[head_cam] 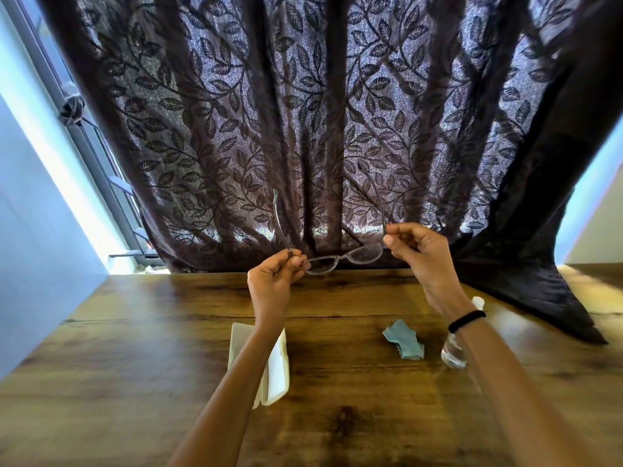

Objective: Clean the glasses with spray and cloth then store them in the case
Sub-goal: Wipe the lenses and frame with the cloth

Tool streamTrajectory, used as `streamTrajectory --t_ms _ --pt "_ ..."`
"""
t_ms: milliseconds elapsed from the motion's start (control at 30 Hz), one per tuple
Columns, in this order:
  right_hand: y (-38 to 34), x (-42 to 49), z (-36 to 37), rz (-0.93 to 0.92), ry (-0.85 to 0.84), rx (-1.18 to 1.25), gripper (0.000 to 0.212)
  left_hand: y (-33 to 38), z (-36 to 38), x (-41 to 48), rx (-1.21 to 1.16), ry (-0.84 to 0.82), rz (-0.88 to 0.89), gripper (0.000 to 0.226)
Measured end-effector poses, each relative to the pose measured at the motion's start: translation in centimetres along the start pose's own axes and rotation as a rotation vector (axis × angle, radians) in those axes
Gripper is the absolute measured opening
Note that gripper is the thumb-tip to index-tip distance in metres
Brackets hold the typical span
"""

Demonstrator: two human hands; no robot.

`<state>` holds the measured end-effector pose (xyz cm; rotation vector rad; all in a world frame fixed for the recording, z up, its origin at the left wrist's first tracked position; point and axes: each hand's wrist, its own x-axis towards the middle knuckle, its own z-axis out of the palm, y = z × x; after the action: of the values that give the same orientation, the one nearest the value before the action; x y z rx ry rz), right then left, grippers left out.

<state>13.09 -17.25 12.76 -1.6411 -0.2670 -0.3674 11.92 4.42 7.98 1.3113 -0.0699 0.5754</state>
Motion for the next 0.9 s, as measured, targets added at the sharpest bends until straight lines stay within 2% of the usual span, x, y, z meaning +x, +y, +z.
streamTrajectory --t_ms 167,300,400,467,533,600,700,767,900 --pt "-0.6 -0.2 0.2 -0.095 0.012 -0.060 0.015 -0.4 -0.2 0.3 0.002 0.012 -0.088 0.015" --pt "-1.6 -0.5 1.4 -0.237 0.076 -0.219 0.007 -0.4 0.3 0.5 0.112 0.100 -0.129 0.050" --pt "-2.4 -1.0 2.5 -0.358 0.156 -0.358 0.008 -0.1 1.0 0.0 0.209 0.261 -0.024 0.073" --pt "-2.8 -1.3 3.1 -0.427 0.190 -0.425 0.008 0.3 1.7 -0.5 0.287 0.367 0.106 0.076" --pt "-2.9 -1.4 3.5 -0.459 0.192 -0.487 0.007 1.0 2.2 -0.9 0.373 0.381 0.234 0.070" --pt "-2.6 -1.5 3.9 -0.467 0.155 -0.548 0.008 2.1 2.7 -1.2 0.476 0.259 0.407 0.055" --pt "-2.2 -1.6 4.3 -0.494 0.105 -0.578 0.018 3.5 3.4 -1.2 0.677 -0.027 0.702 0.032" --pt "-2.1 -1.7 4.6 -0.564 0.097 -0.591 0.021 4.2 3.8 -0.8 0.749 -0.215 0.763 0.029" --pt "-1.9 -1.9 4.8 -0.604 0.049 -0.622 0.036 5.0 3.8 -0.3 0.794 -0.488 0.738 0.038"
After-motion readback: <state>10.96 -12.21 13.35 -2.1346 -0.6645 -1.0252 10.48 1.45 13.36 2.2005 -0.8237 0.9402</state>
